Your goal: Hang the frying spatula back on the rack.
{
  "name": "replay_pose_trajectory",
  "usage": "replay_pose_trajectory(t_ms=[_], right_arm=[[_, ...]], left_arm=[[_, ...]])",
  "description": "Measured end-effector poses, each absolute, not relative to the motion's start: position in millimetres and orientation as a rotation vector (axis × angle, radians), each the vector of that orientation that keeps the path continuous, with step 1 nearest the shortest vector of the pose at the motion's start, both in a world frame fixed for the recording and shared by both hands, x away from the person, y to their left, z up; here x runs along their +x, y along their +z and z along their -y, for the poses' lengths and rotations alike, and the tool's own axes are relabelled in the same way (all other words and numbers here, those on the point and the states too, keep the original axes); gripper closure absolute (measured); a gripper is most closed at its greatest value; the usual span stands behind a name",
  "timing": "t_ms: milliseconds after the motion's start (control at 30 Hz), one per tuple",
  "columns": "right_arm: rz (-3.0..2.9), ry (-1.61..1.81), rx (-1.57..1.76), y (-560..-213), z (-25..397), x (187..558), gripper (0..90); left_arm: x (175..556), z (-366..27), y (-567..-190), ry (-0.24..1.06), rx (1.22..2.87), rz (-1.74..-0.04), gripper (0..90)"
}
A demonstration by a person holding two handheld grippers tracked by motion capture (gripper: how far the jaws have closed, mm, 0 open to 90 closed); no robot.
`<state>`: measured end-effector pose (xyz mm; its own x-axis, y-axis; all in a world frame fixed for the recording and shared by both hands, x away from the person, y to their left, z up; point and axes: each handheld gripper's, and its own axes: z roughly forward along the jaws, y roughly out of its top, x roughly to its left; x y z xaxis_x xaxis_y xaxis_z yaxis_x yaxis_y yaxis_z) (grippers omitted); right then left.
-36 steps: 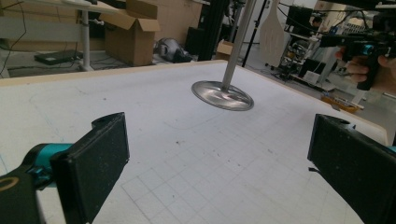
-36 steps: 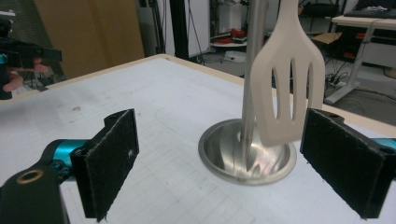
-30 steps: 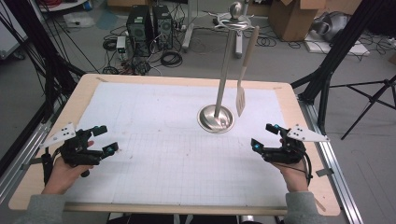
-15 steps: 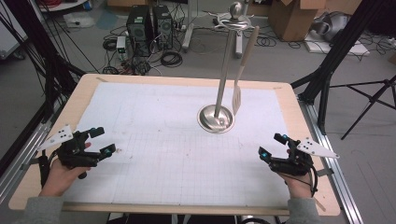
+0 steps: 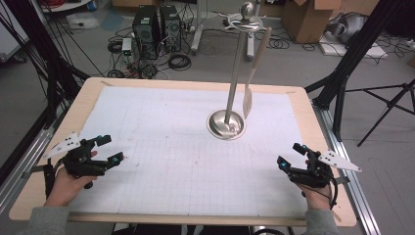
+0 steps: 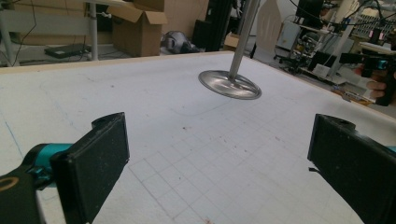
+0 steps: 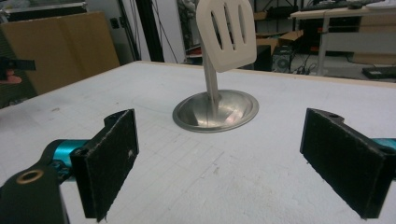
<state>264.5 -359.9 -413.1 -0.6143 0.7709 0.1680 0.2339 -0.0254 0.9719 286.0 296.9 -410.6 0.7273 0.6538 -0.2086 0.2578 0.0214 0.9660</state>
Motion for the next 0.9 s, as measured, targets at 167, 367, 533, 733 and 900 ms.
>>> replay_pose_trajectory(t_ms=[167, 367, 533, 733, 900], right_arm=[[-1.858, 1.646, 1.06, -418.7, 367.4, 266.3, 10.5], [-1.801, 1.639, 1.091, -420.9, 382.9, 259.0, 10.5], [-1.778, 1.593, 1.145, -427.7, 397.2, 252.4, 10.5], [-1.744, 1.59, 1.182, -431.5, 405.5, 249.2, 10.4], [-1.769, 1.591, 1.163, -428.8, 397.3, 253.3, 10.4]], left_arm=[[285.8, -305.0, -415.4, 0.366, 1.553, -0.795, 5.9], [286.0, -312.2, -416.7, 0.392, 1.528, -0.811, 5.9], [290.1, -315.2, -419.9, 0.419, 1.545, -0.829, 5.9], [290.2, -320.8, -423.4, 0.441, 1.55, -0.861, 5.9], [289.9, -318.2, -426.2, 0.439, 1.56, -0.878, 5.9]])
